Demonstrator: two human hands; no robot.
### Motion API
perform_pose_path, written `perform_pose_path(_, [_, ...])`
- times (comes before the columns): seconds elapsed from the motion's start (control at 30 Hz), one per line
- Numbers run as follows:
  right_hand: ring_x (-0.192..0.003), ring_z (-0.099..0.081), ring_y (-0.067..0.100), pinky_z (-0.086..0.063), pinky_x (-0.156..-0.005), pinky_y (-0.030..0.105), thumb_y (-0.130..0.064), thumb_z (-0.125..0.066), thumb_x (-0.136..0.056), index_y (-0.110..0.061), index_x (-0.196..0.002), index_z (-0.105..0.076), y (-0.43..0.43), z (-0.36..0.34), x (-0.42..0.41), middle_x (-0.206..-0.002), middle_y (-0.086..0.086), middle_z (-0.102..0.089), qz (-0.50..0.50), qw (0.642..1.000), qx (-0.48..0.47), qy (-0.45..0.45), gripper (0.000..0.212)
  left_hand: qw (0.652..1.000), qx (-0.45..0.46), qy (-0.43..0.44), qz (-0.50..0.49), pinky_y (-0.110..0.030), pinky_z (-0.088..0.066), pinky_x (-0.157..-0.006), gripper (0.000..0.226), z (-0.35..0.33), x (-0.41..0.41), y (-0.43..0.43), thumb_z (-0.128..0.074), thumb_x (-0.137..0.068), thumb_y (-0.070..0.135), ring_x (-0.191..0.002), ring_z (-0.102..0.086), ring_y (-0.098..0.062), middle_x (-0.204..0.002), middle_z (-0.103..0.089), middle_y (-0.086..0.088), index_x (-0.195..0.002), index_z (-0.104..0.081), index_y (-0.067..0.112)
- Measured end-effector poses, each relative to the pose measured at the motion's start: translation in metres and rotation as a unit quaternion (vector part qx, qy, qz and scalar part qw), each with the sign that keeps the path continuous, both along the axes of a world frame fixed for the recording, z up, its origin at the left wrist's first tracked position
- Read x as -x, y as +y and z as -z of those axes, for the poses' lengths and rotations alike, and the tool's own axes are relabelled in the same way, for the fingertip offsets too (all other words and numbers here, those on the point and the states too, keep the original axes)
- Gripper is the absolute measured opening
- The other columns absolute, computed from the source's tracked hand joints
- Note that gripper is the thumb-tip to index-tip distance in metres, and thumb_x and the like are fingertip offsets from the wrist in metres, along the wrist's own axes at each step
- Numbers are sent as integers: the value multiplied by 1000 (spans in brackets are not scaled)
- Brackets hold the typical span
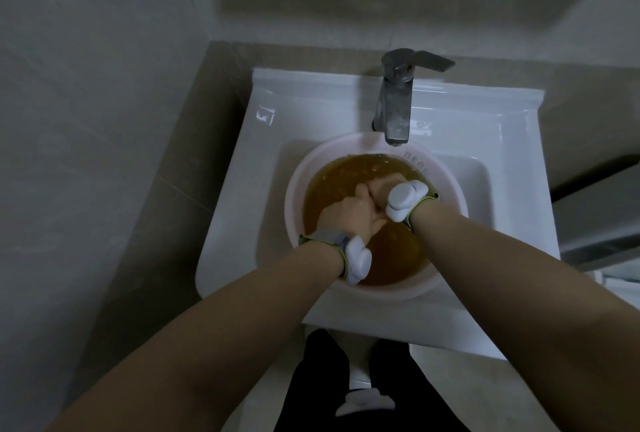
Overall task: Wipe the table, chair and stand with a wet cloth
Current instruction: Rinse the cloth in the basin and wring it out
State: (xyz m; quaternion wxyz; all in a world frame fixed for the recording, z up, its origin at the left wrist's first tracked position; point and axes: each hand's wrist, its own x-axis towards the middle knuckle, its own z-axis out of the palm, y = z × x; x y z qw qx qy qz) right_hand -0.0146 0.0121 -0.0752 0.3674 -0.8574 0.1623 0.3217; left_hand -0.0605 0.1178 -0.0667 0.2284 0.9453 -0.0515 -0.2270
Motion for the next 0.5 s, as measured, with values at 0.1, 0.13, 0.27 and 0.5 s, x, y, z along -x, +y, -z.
perform_pose_path(0.1, [-108,-56,31,-43,-88,36,-38,-38,-100,-5,-123,-53,5,-4,2,-123,17,-56,111,987,-108,47,43,999,42,-29,-18,-29,-39,-63,48,5,13,5,-45,-90,49,-82,-57,-24,-97,-62,-5,-123,-42,13])
perform_pose_path(0.13, [-96,-58,30,-44,-82,35,-48,-35,-98,-5,-115,-57,5,-6,4,-111,16,-59,144,979,-128,68,50,997,72,-11,-40,-30,-42,-67,44,7,15,8,-45,-91,47,-85,-58,-24,-99,-63,-4,-119,-49,13])
perform_pose_path(0.27, [-100,-59,31,-47,-93,45,-46,-40,-97,-7,-104,-62,0,-2,17,-112,16,-62,241,933,-259,67,45,906,237,217,-276,-26,-41,-50,32,-5,8,12,-43,-93,44,-53,-52,-21,-69,-57,-6,-95,-59,16])
perform_pose_path(0.5, [-115,-53,31,-41,-101,46,-46,-52,-85,-13,-114,-58,4,8,31,-124,12,-58,314,730,-606,42,44,517,566,502,-401,-13,-35,-32,52,-22,15,21,-34,-94,53,-33,-47,-4,-47,-53,4,-78,-58,9])
